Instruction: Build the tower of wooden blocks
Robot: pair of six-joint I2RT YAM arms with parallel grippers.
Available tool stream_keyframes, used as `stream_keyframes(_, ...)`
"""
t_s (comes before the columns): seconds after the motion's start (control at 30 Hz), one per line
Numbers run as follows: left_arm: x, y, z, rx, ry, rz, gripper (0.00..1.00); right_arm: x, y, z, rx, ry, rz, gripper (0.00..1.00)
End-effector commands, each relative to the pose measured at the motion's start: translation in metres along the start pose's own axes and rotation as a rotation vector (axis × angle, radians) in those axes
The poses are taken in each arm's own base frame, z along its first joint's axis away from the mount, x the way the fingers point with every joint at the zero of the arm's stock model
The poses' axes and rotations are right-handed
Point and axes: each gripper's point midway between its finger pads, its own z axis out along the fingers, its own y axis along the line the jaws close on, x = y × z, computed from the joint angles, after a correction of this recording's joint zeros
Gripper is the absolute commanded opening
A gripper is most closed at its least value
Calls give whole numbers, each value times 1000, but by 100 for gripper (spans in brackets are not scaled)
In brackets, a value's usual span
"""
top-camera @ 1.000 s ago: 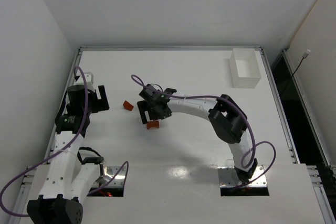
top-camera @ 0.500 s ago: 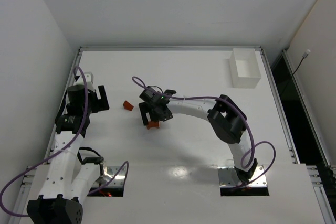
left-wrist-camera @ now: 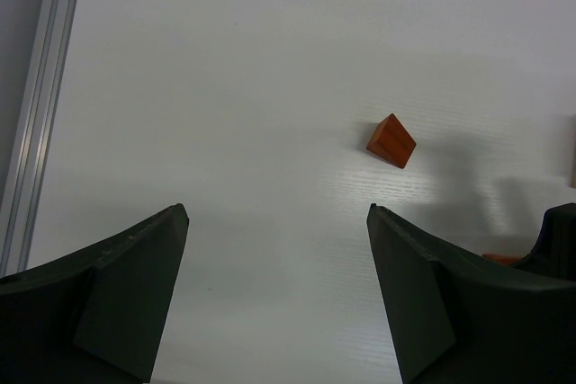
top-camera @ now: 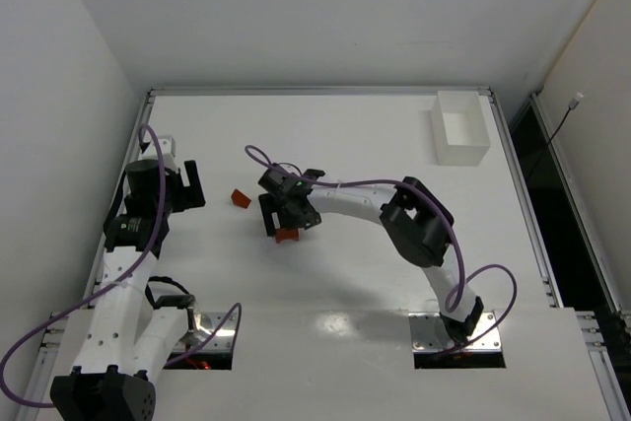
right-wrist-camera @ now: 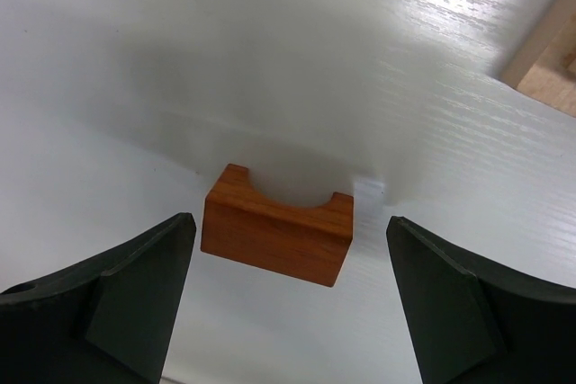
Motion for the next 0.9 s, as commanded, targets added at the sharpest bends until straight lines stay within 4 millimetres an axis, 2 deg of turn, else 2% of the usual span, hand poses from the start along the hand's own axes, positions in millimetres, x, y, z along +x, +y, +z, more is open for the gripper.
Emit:
stream_keyframes(0.0, -9, 2, -1, -1, -41, -11, 79, -17, 12, -5, -24, -49, 17, 84)
stream_keyframes(0.03, -9, 2, -1, -1, -41, -11, 79, -18, 11, -4, -16, -55, 17, 84)
stream_keyframes(0.17, -9, 2, -1, -1, -41, -11, 79, -17, 8, -1, -2, -55, 16, 68)
stream_keyframes(0.2, -9, 2, -1, -1, -41, -11, 79, -19, 8, 2, 6, -60, 16, 58)
stream_keyframes(0.27, -9, 2, -1, -1, -41, -11, 79, -19, 7, 2, 6, -60, -4, 43)
stream_keyframes(0.3, -9, 2, -1, -1, -41, -11, 79, -20, 6, 2, 14, -66, -3, 29)
stream_keyframes(0.4, -9, 2, -1, -1, -41, -11, 79, -26, 3, -5, 16, -100, -42, 12)
stream_keyframes(0.47, -11, 2, -3, 0, -52, -12, 79, -39, 3, -25, -20, -146, -92, 9)
stream_keyframes(0.53, -12, 0, -5, 9, -60, -3, 79, -38, 0, -40, -36, -163, -155, 0)
stream_keyframes(0.57, -12, 0, -5, 9, -60, -3, 79, -41, -4, -60, -70, -190, -199, 0)
stream_keyframes(0.6, -12, 0, -5, 9, -60, -3, 79, -43, -8, -69, -90, -196, -210, 0)
stream_keyframes(0.63, -12, -1, -5, 20, -59, 7, 79, -39, -3, -80, -141, -191, -237, 0)
stream_keyframes(0.67, -12, -1, -5, 20, -59, 7, 81, -40, -9, -101, -164, -214, -276, 0)
stream_keyframes(0.77, -12, -3, -5, 29, -59, 7, 82, -30, -14, -132, -251, -192, -367, 0)
stream_keyframes(0.8, -12, -3, -5, 29, -59, 7, 82, -33, -18, -150, -281, -209, -382, 0)
stream_keyframes(0.87, -10, -5, -6, 45, -49, 17, 84, -18, -15, -173, -379, -145, -454, 0)
